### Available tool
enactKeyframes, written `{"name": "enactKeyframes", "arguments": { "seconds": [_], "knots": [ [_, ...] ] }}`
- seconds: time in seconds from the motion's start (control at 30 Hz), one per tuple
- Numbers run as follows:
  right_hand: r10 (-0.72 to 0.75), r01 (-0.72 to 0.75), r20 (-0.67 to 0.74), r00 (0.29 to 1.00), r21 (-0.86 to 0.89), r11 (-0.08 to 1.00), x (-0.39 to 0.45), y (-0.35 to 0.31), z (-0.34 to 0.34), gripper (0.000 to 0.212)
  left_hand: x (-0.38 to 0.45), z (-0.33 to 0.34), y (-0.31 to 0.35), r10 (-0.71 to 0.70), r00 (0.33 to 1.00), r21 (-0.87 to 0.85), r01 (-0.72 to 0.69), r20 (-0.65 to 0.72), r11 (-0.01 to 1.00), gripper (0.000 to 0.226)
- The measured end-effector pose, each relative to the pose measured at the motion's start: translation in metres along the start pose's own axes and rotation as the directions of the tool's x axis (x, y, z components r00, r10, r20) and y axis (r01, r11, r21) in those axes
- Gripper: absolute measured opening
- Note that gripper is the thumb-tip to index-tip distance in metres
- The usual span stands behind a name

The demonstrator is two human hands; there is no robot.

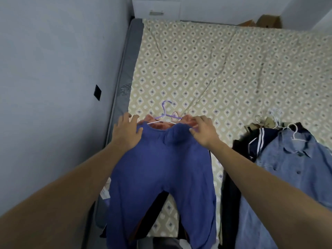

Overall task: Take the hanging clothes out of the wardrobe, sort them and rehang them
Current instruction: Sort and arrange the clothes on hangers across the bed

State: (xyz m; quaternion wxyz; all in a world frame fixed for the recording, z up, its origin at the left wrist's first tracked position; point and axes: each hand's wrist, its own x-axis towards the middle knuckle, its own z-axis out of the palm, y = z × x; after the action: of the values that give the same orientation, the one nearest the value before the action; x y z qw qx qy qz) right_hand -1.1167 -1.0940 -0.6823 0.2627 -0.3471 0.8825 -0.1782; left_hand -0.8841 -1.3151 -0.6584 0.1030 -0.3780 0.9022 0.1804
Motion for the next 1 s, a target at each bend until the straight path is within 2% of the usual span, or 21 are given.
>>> {"name": "enactKeyframes", "arguments": {
  "seconds": [0.1,0.23,0.33,0.57,0.77,1.0],
  "knots": [
    [-0.034,0.034,0.003,0.999,-0.04,0.999,-0.036,-0.01,-0.006,0.061,-0.032,-0.017,-0.003,0.1,0.993,-0.004,-0.101,-0.059,0.995,0.061],
    [0.036,-0.037,-0.013,0.999,-0.082,0.996,-0.11,-0.031,-0.022,0.072,-0.088,-0.043,0.001,0.21,0.971,0.012,-0.21,-0.114,0.978,0.068],
    [0.041,-0.052,-0.119,0.992,-0.093,0.994,-0.178,-0.053,-0.034,0.081,-0.134,-0.061,0.013,0.3,0.949,0.02,-0.3,-0.099,0.954,0.076],
    [0.117,-0.152,-0.332,0.936,-0.081,0.985,-0.315,-0.075,-0.066,0.076,-0.21,-0.095,0.063,0.508,0.851,0.059,-0.505,-0.131,0.861,0.076],
    [0.188,-0.227,-0.453,0.871,-0.032,0.973,-0.407,-0.051,-0.096,0.077,-0.277,-0.102,0.141,0.645,0.754,0.083,-0.64,-0.125,0.764,0.078],
    [0.215,-0.252,-0.546,0.809,0.008,0.968,-0.486,0.022,-0.122,0.07,-0.327,-0.074,0.23,0.727,0.678,0.117,-0.718,-0.106,0.687,0.075]
  ]
}}
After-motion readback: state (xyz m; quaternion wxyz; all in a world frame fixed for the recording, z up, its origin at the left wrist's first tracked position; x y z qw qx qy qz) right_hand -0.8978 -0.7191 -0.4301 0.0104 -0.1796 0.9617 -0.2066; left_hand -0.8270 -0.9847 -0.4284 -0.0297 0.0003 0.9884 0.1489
